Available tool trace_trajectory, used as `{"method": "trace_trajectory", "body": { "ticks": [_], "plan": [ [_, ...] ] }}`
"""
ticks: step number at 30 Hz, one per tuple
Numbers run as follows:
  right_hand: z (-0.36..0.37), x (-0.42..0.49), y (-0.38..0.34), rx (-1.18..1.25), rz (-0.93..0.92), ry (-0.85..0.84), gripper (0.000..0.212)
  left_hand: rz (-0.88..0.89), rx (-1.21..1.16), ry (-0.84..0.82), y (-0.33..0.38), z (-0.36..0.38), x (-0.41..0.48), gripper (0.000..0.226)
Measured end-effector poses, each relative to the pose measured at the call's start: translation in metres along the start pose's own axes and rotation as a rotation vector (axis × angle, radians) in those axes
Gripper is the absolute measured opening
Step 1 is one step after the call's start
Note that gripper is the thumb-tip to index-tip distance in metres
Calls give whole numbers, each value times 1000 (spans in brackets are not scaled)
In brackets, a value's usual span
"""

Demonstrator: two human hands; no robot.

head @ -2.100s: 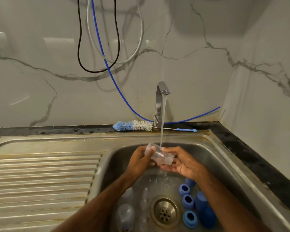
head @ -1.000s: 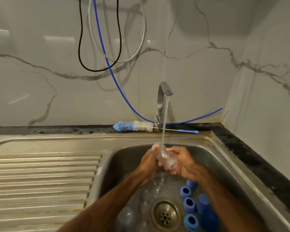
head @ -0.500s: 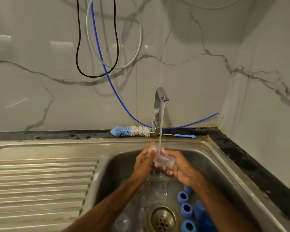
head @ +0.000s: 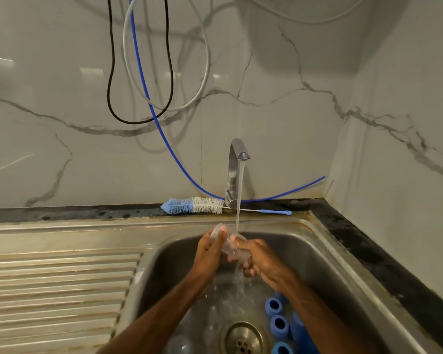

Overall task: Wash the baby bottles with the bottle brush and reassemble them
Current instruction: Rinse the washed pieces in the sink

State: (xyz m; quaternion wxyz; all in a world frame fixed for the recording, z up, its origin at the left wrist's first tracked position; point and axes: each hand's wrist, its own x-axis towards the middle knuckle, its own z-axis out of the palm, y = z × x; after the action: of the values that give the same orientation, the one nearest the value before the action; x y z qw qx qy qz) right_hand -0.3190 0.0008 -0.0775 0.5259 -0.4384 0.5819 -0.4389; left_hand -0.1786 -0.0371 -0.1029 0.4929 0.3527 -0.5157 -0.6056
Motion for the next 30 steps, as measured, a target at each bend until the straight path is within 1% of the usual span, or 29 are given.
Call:
{"method": "trace_trajectory", "body": {
  "ticks": [3, 5, 6, 7, 8, 10, 11, 12, 13, 14, 16, 18, 19, 20, 21, 22, 23, 25, 26, 27, 28, 30],
  "plan": [
    [-3, 0, -3, 130, 122, -64, 58, -59, -50, -26, -5, 1, 3, 54],
    [-6, -3, -3, 196, 196, -102, 62, -67, -55, -42, -6, 4, 2, 61],
    [-7, -2, 0, 223, 217, -115, 65, -60, -42, -53, -5, 5, 2, 67],
    [-3, -4, 0, 249, 236, -112, 69, -54, -21, -63, -3, 4, 1, 75],
    [0, -3, 2, 258, 254, -84, 72, -36, 11, -70, -3, 4, 0, 77],
    [8, 0, 5, 178, 273, 8, 76, 47, 134, -70, -1, 6, -5, 65],
    [13, -1, 7, 118, 264, 51, 76, 111, 208, -76, -1, 8, -8, 62],
    [16, -2, 7, 85, 245, 81, 73, 167, 282, -83, -2, 8, -10, 66],
    [20, -4, 6, 103, 226, 92, 67, 208, 359, -93, -5, 10, -11, 73],
    [21, -5, 5, 179, 217, 84, 63, 233, 424, -101, -6, 11, -11, 79],
    [21, -5, 3, 389, 234, 61, 65, 277, 549, -112, -8, 12, -11, 85],
    [17, -3, 3, 480, 249, 65, 73, 313, 618, -132, -5, 14, -14, 82],
    [16, -3, 2, 509, 254, 69, 77, 321, 626, -142, -4, 14, -15, 72],
    [13, -2, 4, 531, 261, 88, 78, 326, 647, -156, -1, 14, -17, 57],
    [11, 0, 4, 532, 263, 102, 79, 343, 676, -161, 1, 14, -18, 49],
    [10, 1, 4, 499, 259, 105, 81, 344, 718, -163, 3, 12, -18, 47],
    [9, 3, 3, 440, 252, 102, 84, 348, 772, -162, 3, 12, -17, 50],
    [9, 3, -2, 318, 201, 108, 88, 380, 933, -172, -3, 4, -10, 69],
    [10, 3, -4, 268, 160, 115, 85, 389, 988, -176, -4, 2, -10, 72],
    [12, 0, -7, 220, 119, 117, 77, 392, 1003, -187, -5, 1, -10, 70],
    [13, -2, -7, 186, 79, 115, 69, 401, 997, -199, -3, 1, -12, 64],
    [10, -2, -6, 187, 24, 120, 61, 442, 1012, -221, 0, 2, -15, 53]
  ]
}}
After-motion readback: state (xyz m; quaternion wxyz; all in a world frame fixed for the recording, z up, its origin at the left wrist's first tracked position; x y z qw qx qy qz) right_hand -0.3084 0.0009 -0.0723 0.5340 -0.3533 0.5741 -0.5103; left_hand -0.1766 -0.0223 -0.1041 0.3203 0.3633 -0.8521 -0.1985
